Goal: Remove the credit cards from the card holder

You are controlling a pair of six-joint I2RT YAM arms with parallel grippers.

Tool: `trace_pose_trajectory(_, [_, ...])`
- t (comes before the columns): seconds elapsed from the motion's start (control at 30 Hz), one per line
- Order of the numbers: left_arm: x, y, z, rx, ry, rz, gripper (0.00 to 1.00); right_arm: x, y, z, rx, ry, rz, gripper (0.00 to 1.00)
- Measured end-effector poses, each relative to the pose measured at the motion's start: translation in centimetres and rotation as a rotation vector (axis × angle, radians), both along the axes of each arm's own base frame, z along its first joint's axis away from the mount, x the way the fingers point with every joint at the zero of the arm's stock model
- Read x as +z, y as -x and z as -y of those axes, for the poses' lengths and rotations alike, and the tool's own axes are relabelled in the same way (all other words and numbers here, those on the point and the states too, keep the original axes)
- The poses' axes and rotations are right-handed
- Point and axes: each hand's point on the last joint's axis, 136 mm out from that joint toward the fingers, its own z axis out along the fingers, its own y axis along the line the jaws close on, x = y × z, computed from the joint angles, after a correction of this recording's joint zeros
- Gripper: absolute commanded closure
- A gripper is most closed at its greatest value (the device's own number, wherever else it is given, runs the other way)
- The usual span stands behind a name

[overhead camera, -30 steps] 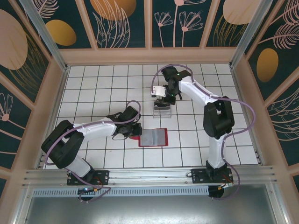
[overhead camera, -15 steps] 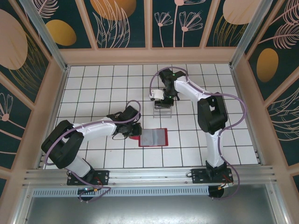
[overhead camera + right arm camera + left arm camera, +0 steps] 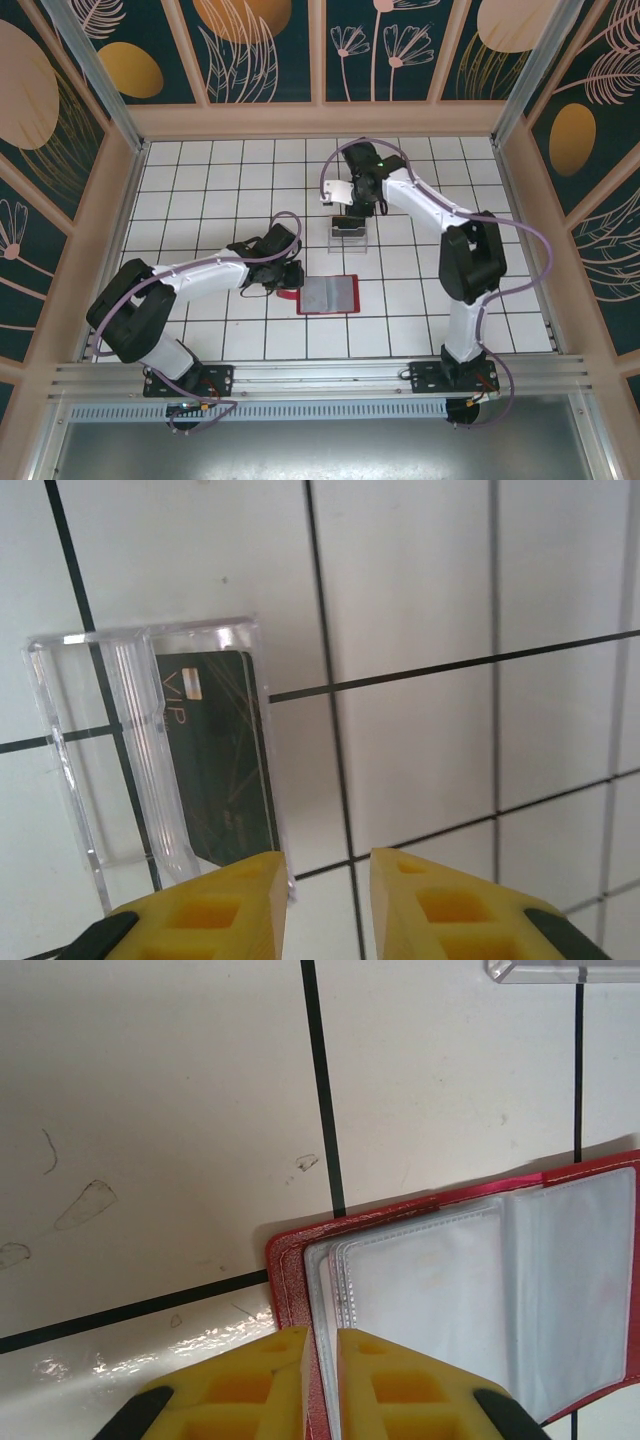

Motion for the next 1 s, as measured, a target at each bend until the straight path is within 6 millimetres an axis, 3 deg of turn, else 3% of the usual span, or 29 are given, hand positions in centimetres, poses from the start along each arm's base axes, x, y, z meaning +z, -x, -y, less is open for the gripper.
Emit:
trace_pose_trajectory(0.17, [0.3, -0.1, 0.0, 0.001, 0.004, 0.008, 0.83, 3.8, 1.4, -1.4, -0.051, -0.118, 0.068, 0.68])
trace_pose_trajectory(0.33, [0.8, -0.1, 0.1, 0.000, 0.016, 0.016, 0.83, 5.1, 3.4, -2.9, -0.202, -0.290, 0.060, 0.67])
trace_pose_trajectory(0.5, [1.7, -0.6, -0.1, 0.014, 0.037, 0.038, 0.83, 4.0, 6.6, -4.7, -0.433, -0.460, -0.050, 0.70])
trace_pose_trajectory(0.67, [1.2, -1.3, -1.8, 0.066, 0.052, 0.033, 0.82, 1.8, 9.4, -5.9, -0.719, -0.569, -0.205, 0.79])
trace_pose_trajectory(0.83, [0.2, -2.1, -4.4, 0.137, 0.069, 0.010, 0.83, -0.9, 13.2, -7.2, -0.950, -0.604, -0.350, 0.73])
trace_pose_trajectory(1.0, [0.7, -3.7, -6.7, 0.198, 0.098, 0.033, 0.82, -2.0, 16.9, -9.7, -1.027, -0.607, -0.443, 0.69])
